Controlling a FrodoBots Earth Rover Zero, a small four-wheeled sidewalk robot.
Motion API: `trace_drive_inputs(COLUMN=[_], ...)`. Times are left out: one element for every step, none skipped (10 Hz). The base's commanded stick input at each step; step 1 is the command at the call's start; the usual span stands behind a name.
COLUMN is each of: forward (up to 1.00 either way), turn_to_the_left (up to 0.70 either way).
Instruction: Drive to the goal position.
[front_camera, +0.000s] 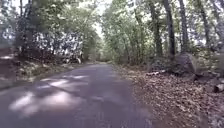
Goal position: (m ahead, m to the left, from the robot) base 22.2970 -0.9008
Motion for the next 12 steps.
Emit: trace_drive_inputs(forward=[0.7,0.7,0.7,0.7,0.7,0.7,0.7,0.7,0.7,0.7,0.7,0.7], turn_to_the_left=[0.0,0.0,0.0,0.0,0.0,0.0,0.0,0.0,0.0,0.0,0.0,0.0])
